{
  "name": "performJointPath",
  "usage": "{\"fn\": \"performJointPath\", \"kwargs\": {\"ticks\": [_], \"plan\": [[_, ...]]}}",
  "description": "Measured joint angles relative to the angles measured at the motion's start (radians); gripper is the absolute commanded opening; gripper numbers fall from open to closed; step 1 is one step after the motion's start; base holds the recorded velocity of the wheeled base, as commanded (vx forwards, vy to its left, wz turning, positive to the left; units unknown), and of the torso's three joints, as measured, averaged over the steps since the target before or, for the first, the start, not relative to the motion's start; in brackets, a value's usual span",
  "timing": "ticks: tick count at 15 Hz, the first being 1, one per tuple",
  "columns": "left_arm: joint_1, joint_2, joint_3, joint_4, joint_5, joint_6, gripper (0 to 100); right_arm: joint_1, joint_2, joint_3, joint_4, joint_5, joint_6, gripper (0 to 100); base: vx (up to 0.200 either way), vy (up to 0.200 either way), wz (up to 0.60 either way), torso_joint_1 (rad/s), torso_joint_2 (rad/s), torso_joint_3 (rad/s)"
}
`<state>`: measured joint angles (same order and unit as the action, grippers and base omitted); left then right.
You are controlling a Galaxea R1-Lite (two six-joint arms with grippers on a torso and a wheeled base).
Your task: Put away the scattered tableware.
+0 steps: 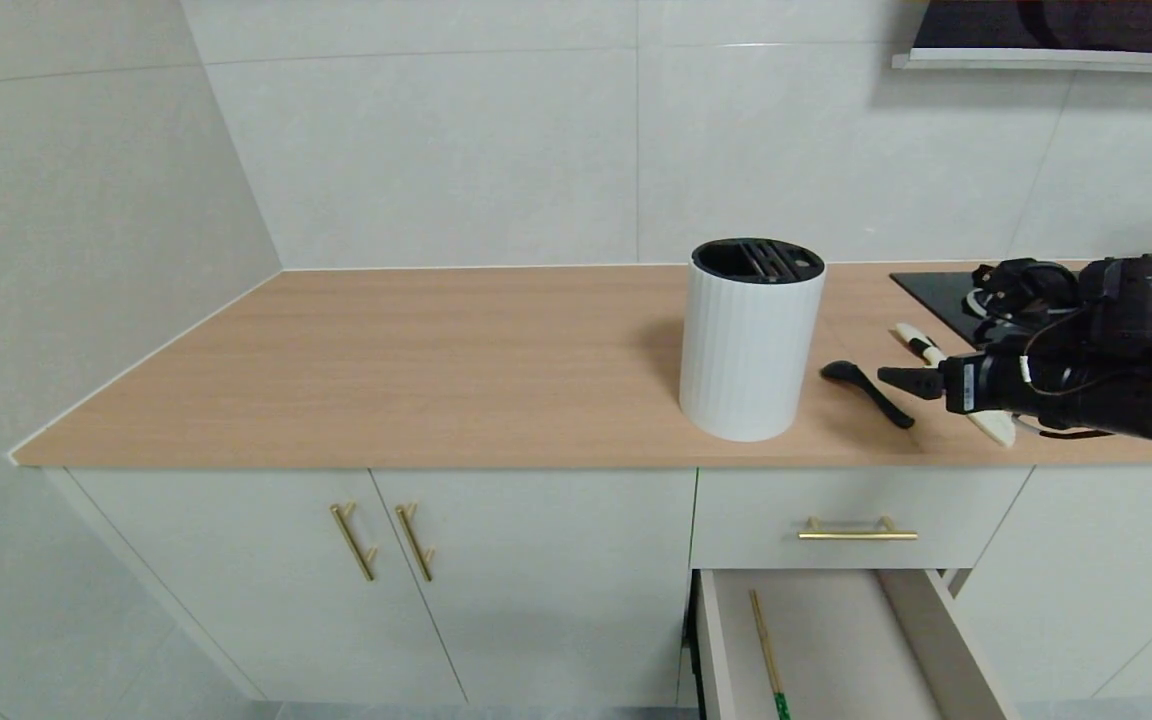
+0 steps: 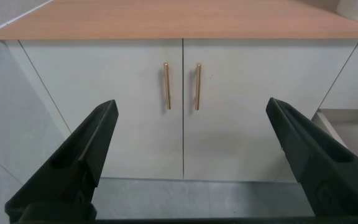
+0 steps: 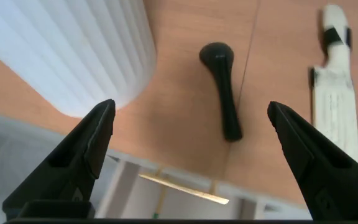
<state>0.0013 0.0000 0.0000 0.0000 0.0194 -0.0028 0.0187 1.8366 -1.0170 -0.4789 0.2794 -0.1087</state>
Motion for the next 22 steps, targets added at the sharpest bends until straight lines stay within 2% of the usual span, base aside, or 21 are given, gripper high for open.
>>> {"fn": "performJointPath", "kwargs": {"ticks": [6,11,22], "plan": [[0.0,0.0,0.0,0.0,0.001,0.0,100,-0.005,0.112,-0.02,-0.077,0.025,-0.032,100,0.0,0.0,0.0,0.0,0.0,0.0],[0.0,0.0,0.0,0.0,0.0,0.0,100,-0.004,0.201,-0.071,-0.114,0.001,-0.032,100,0.0,0.0,0.0,0.0,0.0,0.0],[0.0,0.0,0.0,0.0,0.0,0.0,100,-0.013,0.323,-0.139,-0.12,-0.034,-0.033,100,0.0,0.0,0.0,0.0,0.0,0.0]]}}
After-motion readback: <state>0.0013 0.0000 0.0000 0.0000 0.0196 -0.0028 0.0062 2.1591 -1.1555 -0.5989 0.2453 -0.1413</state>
